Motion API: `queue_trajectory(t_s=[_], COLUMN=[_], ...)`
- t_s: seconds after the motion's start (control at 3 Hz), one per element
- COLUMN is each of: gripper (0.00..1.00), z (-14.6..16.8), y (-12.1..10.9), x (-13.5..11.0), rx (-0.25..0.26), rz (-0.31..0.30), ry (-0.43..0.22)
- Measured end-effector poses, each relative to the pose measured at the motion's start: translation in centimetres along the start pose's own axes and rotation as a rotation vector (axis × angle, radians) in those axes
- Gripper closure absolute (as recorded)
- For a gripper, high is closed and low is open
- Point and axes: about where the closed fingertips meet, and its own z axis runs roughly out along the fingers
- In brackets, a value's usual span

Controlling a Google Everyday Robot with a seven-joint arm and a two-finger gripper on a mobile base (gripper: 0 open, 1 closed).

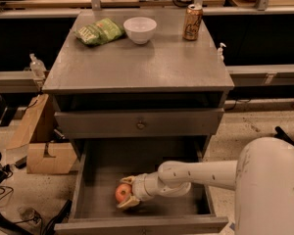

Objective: Pick apple from middle drawer and place on counter

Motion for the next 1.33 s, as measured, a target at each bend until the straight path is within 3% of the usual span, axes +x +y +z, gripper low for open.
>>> queue_trajectory(t_s=[0.33, 0.67, 1.0, 1.33], gripper=[0.63, 0.86, 1.00, 1.00], z=[0.3, -2.4, -12.4, -20.9], y=[0.2, 0.5, -0.6, -2.0], x=[-0.2, -2.7, -9.5, -15.8], rx=[-0.008, -0.008, 0.020, 0.025], rz=[0.000, -0.008, -0.050, -0.050], ry=[-0.012, -0.054, -0.147, -0.201])
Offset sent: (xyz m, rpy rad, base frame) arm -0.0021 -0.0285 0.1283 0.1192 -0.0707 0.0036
